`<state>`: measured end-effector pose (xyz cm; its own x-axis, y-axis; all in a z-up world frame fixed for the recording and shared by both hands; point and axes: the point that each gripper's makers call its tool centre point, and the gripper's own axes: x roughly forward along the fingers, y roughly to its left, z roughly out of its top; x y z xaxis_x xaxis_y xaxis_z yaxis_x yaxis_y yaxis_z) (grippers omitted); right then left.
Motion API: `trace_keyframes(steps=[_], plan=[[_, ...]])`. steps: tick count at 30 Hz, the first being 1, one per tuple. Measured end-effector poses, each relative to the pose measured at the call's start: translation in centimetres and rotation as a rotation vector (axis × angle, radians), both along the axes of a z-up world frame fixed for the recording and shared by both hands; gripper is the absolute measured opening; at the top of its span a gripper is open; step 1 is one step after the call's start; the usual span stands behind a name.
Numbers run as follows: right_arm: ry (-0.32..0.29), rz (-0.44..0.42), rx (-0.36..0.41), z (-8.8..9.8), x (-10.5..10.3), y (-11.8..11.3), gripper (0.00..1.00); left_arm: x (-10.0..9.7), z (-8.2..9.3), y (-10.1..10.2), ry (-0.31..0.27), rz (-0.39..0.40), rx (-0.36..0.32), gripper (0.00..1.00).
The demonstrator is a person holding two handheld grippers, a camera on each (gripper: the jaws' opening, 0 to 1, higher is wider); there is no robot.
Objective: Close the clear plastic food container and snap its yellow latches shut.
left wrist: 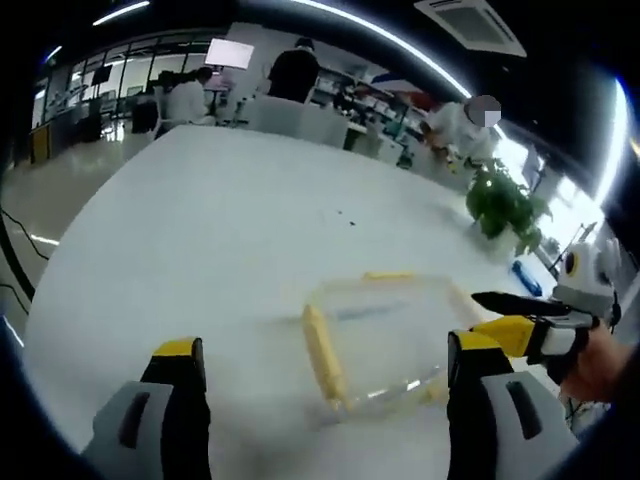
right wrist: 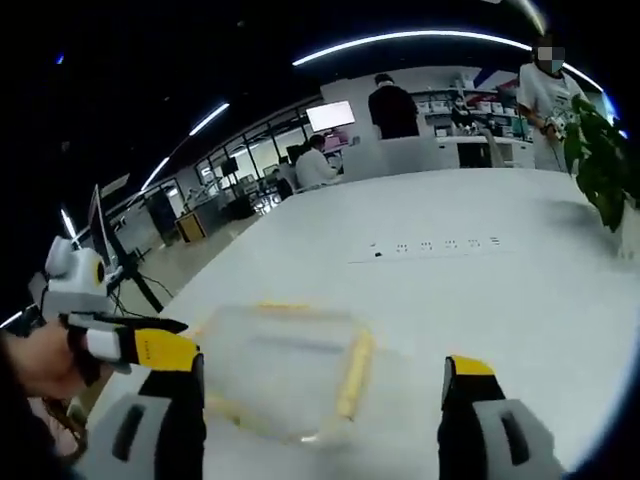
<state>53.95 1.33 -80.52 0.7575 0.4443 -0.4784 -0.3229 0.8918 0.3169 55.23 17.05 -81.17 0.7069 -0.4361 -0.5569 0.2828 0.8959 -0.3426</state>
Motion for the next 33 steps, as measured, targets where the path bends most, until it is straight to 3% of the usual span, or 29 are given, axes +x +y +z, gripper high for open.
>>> trace_keyframes(steps=[4,11,14,16,26,33], plan=[[-0.001,0.001,-0.013,0.4,-1.6,-0.6,1.00,-0.6,1.4,0.7,-0.029,-0.001,0.015,0.99],[-0.035,-0.010,-0.010,3.0,-4.5,-1.8,1.00,-3.3,3.5,1.2,-0.067,-0.022,0.046,0.99],[-0.045,0.016,-0.020,3.7,-6.3,-1.7,1.00,-5.1,4.4,1.4,-0.069,-0.025,0.036,0.99],[-0.060,0.026,-0.037,4.2,-7.5,-1.8,1.00,-6.1,5.0,2.0,-0.107,-0.064,0.123,0.99],[-0.089,0.058,-0.050,6.2,-14.2,-3.1,1.00,-11.8,7.9,3.3,-0.158,-0.075,0.109,0.99],[-0.121,0.080,-0.063,8.4,-18.8,-4.1,1.00,-15.8,8.3,4.7,-0.157,-0.076,0.124,0.99]])
